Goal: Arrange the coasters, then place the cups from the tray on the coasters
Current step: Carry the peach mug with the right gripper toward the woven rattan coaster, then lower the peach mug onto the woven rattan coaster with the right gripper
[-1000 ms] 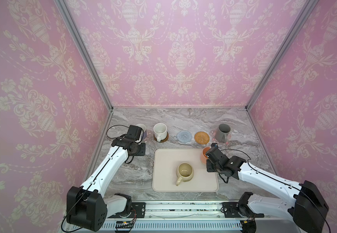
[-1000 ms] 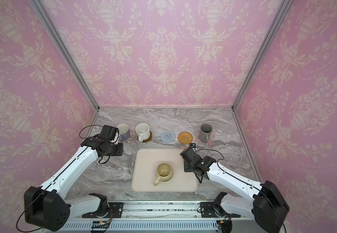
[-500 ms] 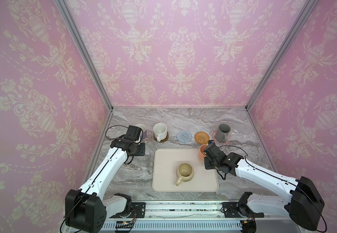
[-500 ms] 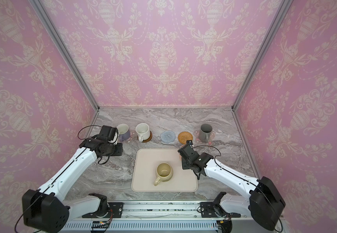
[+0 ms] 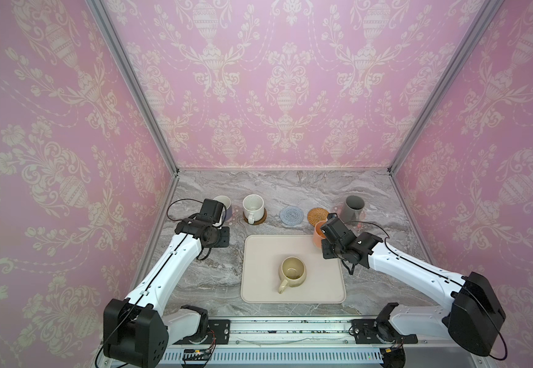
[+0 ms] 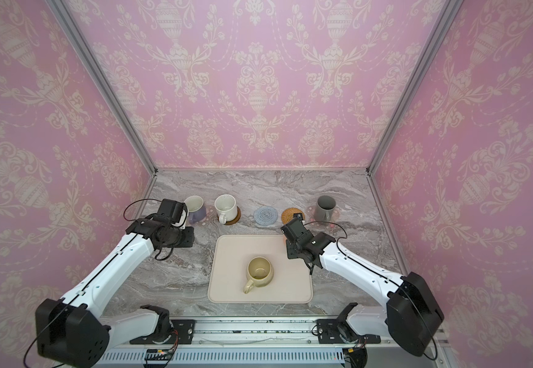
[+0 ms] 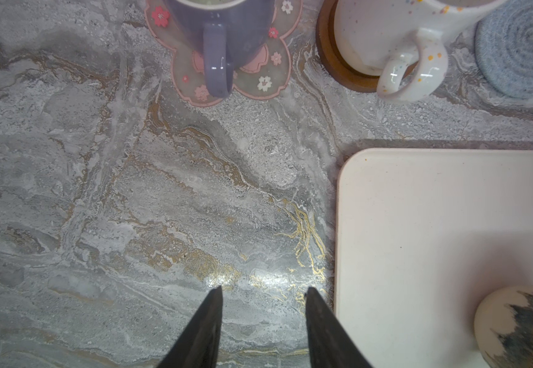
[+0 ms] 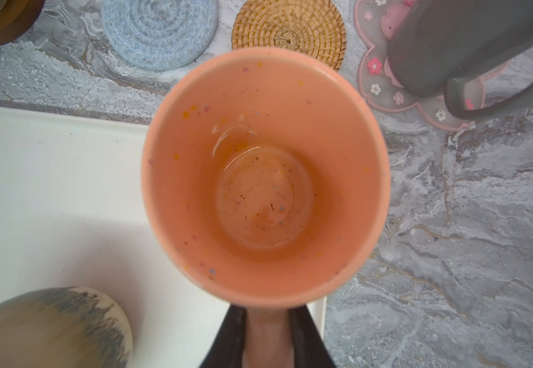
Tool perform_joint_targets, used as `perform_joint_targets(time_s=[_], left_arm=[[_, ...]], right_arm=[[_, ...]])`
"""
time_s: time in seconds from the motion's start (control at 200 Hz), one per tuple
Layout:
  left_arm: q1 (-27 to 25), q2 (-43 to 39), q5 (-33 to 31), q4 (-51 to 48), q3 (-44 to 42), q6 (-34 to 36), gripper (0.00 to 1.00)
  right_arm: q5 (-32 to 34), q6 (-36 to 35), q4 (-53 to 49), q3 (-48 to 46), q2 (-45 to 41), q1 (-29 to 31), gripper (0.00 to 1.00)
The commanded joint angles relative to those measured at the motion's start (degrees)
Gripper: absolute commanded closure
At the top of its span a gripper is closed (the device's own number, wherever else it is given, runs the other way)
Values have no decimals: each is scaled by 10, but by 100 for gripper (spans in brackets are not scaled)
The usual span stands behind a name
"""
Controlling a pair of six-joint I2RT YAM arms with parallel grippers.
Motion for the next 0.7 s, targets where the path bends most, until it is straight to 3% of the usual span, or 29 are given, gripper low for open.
perform_joint_targets(time_s=[0.0,0.696], left_arm=[[-4,-4,-11,-13,0,-9,54],[-5,45,-18,2,16,-2,55]], right_arm=[[22,-23,35,36,3,-15,100],[21,-72,80,114,91,-57,100]])
